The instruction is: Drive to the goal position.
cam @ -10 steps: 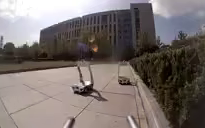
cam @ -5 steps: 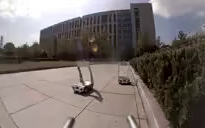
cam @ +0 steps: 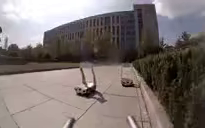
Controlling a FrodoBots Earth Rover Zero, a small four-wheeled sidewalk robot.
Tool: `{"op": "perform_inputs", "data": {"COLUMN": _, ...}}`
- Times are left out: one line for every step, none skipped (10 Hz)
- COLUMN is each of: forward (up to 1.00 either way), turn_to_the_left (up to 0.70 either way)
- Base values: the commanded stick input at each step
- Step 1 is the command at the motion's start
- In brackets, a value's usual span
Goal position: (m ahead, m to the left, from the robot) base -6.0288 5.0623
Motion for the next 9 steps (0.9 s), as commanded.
{"op": "perform_inputs", "data": {"forward": 0.7, "turn_to_the_left": 0.35}}
{"op": "perform_inputs", "data": {"forward": 0.7, "turn_to_the_left": 0.35}}
{"op": "perform_inputs", "data": {"forward": 0.7, "turn_to_the_left": 0.35}}
{"op": "perform_inputs", "data": {"forward": 0.7, "turn_to_the_left": 0.35}}
{"op": "perform_inputs", "data": {"forward": 0.7, "turn_to_the_left": 0.35}}
{"op": "perform_inputs", "data": {"forward": 0.7, "turn_to_the_left": 0.35}}
{"op": "perform_inputs", "data": {"forward": 0.7, "turn_to_the_left": 0.35}}
{"op": "perform_inputs", "data": {"forward": 0.7, "turn_to_the_left": 0.35}}
{"op": "perform_inputs", "data": {"forward": 0.7, "turn_to_the_left": 0.35}}
